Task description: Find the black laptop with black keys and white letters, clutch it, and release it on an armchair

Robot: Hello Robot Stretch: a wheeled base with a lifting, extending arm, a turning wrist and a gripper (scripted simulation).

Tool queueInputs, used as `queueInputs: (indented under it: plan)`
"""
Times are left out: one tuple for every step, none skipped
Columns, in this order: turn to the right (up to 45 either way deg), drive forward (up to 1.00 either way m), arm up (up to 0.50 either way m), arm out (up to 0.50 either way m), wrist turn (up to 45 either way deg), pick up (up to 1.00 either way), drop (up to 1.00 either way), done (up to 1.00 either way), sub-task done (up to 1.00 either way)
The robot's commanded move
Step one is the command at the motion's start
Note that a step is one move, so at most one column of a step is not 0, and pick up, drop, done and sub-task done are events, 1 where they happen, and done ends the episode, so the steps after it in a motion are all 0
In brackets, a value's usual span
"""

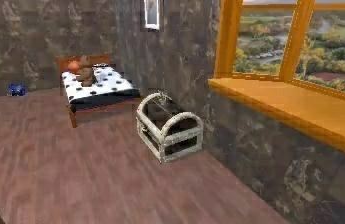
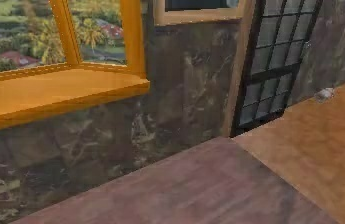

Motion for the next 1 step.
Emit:
queueInputs:
  plan:
    - [45.0, 0.00, 0.00, 0.00, 0.0, 0.00, 0.00, 0.00, 0.00]
